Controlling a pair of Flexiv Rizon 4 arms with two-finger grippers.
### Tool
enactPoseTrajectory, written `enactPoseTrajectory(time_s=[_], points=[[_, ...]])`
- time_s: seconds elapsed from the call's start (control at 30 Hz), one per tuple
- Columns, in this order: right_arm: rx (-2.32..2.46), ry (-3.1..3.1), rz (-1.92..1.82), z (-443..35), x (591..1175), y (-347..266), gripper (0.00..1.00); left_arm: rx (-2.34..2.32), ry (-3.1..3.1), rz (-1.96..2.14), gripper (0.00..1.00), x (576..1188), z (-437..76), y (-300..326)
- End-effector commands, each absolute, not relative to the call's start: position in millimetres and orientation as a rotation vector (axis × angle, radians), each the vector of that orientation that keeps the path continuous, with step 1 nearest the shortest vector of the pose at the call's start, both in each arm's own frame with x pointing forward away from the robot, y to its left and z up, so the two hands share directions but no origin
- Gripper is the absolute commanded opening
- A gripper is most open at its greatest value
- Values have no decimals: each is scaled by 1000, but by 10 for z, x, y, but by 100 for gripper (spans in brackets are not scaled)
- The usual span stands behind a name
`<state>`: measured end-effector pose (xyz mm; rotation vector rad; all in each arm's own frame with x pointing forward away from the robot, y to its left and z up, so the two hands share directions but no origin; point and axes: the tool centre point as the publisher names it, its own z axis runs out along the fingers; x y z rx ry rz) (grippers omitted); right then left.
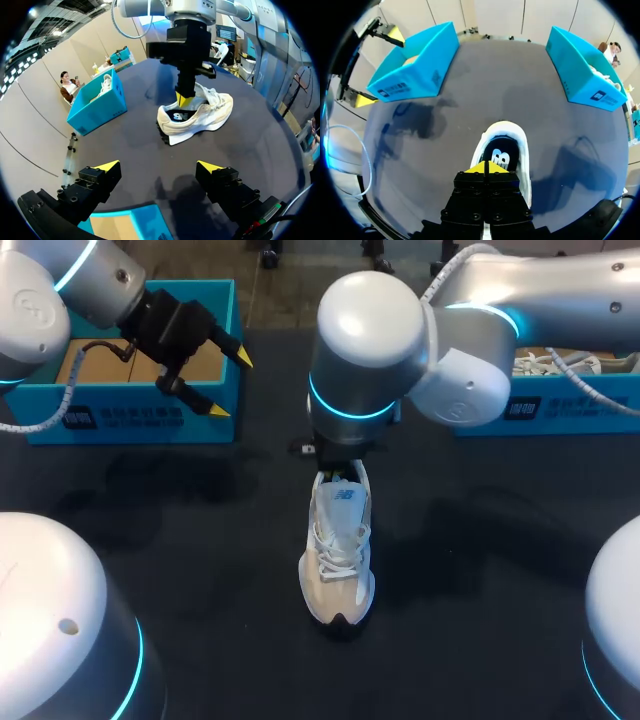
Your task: Take the shoe out of the shoebox, open the shoe tongue, remove and reinsert the insole, then place the shoe into the shoebox
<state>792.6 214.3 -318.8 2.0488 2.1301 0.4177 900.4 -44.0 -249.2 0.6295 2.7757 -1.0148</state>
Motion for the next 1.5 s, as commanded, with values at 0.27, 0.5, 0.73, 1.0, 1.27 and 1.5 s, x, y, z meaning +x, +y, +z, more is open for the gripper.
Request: enactPoseTrajectory(time_s=[0.27, 0.5, 0.73, 1.0, 1.27, 1.5], points=[[2122, 2157, 337, -3457, 7892, 2083, 0, 630, 2779, -1010, 100, 9010, -2497, -447], [2144, 2177, 285, -3639, 7900, 2056, 0, 630, 2779, -1010, 100, 9010, -2497, -447], [2178, 2178, 218, -3840, 7872, 2011, 0, 630, 2779, -1010, 100, 9010, -2497, -447], [2181, 2148, 201, -3868, 7874, 1994, 0, 630, 2779, -1010, 100, 9010, -2497, -447], [2121, 2114, 243, -3803, 8049, 1998, 0, 630, 2779, -1010, 100, 9010, -2497, -447], [2080, 2087, 256, -3943, 8218, 1985, 0, 630, 2779, -1010, 100, 9010, -2497, -447]])
